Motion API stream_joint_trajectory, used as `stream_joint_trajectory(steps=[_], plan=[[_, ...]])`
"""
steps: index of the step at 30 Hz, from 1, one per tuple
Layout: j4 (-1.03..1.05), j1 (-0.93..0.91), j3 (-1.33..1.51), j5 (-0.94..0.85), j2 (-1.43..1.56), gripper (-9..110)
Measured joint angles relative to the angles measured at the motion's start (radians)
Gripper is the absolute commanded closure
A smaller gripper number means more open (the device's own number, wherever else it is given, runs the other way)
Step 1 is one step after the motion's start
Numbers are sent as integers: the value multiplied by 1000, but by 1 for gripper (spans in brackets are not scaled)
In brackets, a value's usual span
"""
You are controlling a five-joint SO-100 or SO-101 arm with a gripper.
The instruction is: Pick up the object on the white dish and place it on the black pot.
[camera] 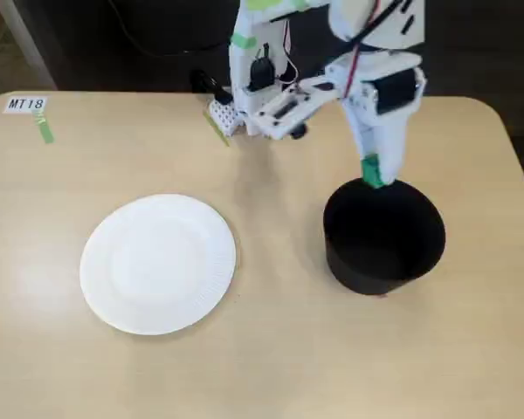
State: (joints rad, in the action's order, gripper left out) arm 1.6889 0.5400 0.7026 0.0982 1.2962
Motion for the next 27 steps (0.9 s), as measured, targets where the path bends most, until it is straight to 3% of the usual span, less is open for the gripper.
stream_joint_trajectory(steps=[27], plan=[[-49, 31, -126, -35, -641, 101]])
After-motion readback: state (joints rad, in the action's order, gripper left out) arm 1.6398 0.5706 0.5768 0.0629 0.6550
